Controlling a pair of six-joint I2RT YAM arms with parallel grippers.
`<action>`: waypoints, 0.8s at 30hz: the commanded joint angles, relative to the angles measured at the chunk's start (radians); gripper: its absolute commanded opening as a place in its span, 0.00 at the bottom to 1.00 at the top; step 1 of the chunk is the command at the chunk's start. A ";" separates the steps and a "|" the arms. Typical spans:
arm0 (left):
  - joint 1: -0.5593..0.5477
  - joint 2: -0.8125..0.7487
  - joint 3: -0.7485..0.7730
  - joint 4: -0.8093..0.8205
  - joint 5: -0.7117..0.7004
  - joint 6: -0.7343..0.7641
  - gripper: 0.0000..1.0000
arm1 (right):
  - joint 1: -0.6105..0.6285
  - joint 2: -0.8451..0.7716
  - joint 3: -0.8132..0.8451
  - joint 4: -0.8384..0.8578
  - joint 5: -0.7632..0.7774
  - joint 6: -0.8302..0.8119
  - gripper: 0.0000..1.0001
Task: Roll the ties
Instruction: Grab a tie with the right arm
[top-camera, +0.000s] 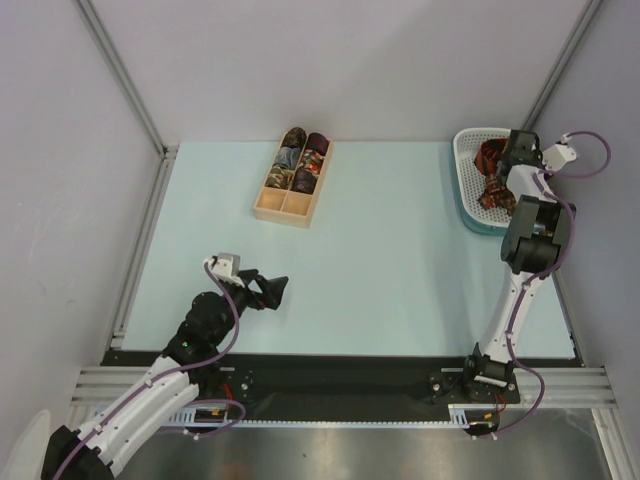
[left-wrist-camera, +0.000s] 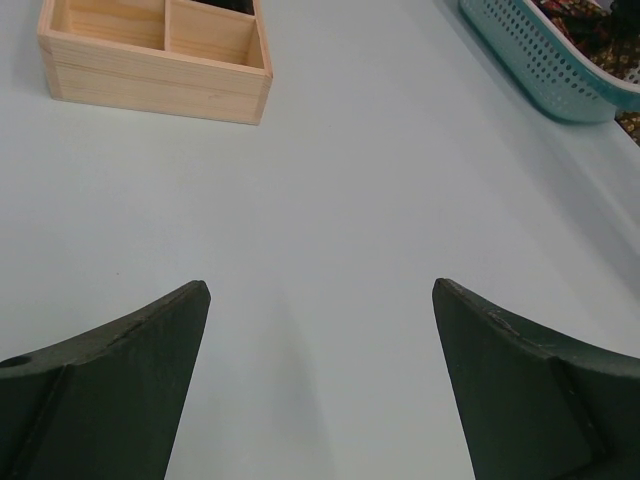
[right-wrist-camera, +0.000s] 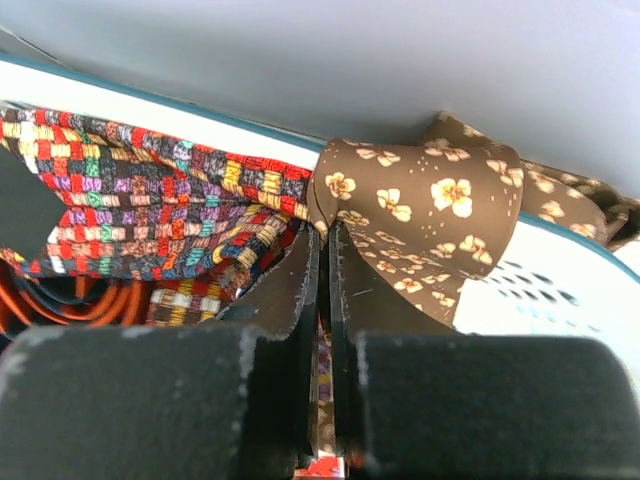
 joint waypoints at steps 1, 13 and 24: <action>-0.005 0.001 0.031 0.042 0.027 -0.004 1.00 | 0.040 -0.137 -0.053 0.109 0.111 -0.037 0.00; -0.005 -0.014 0.030 0.034 0.046 -0.004 1.00 | 0.222 -0.374 -0.157 0.275 0.233 -0.264 0.00; -0.006 0.005 0.036 0.037 0.065 0.001 1.00 | 0.280 -0.455 0.001 0.012 0.143 -0.173 0.00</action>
